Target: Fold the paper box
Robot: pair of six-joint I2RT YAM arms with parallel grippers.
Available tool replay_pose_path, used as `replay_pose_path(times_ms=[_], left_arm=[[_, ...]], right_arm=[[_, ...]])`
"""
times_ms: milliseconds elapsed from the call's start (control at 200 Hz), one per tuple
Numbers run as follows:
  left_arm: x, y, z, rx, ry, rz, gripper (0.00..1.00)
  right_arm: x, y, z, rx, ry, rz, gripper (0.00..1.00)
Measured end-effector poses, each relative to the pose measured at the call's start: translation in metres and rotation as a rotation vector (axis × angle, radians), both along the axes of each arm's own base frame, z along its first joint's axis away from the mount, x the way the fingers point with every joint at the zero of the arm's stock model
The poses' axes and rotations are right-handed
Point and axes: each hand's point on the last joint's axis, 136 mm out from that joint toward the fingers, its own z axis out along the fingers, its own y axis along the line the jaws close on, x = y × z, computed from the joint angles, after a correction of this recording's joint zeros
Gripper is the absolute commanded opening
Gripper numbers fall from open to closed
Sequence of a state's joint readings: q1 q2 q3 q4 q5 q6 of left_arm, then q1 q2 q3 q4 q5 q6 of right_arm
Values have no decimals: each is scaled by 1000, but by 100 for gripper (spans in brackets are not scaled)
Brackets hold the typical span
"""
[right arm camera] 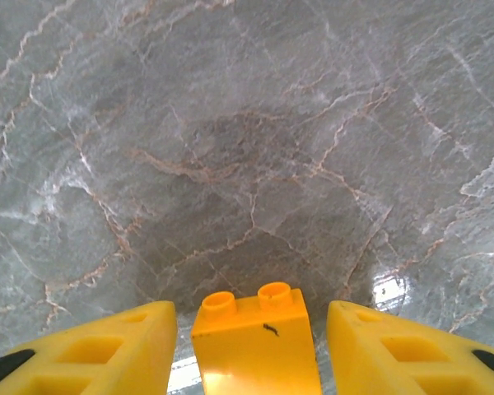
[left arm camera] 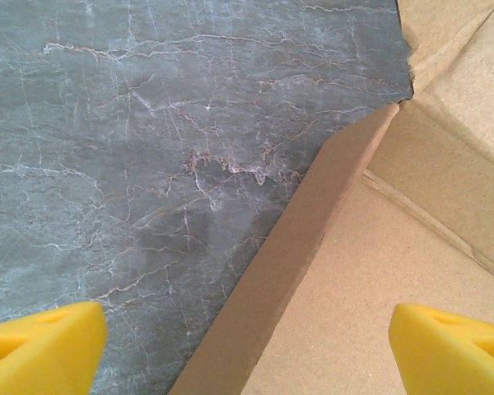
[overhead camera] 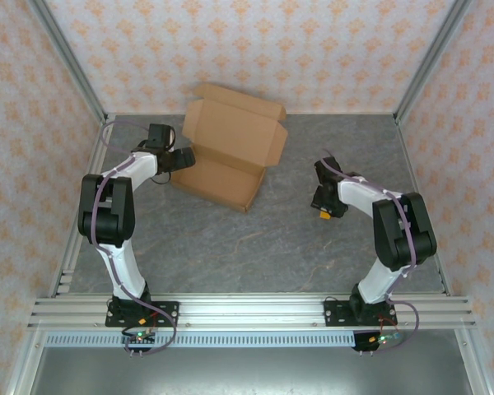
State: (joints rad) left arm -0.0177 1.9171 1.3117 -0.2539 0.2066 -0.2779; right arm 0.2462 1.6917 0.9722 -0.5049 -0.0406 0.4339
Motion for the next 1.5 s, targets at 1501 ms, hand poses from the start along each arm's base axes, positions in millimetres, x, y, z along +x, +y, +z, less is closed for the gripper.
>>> replay_pose_path(times_ms=[1501], left_arm=[[-17,38,31,-55,-52,155,90]], right_arm=[[104,302,38,126,-242,625,40]])
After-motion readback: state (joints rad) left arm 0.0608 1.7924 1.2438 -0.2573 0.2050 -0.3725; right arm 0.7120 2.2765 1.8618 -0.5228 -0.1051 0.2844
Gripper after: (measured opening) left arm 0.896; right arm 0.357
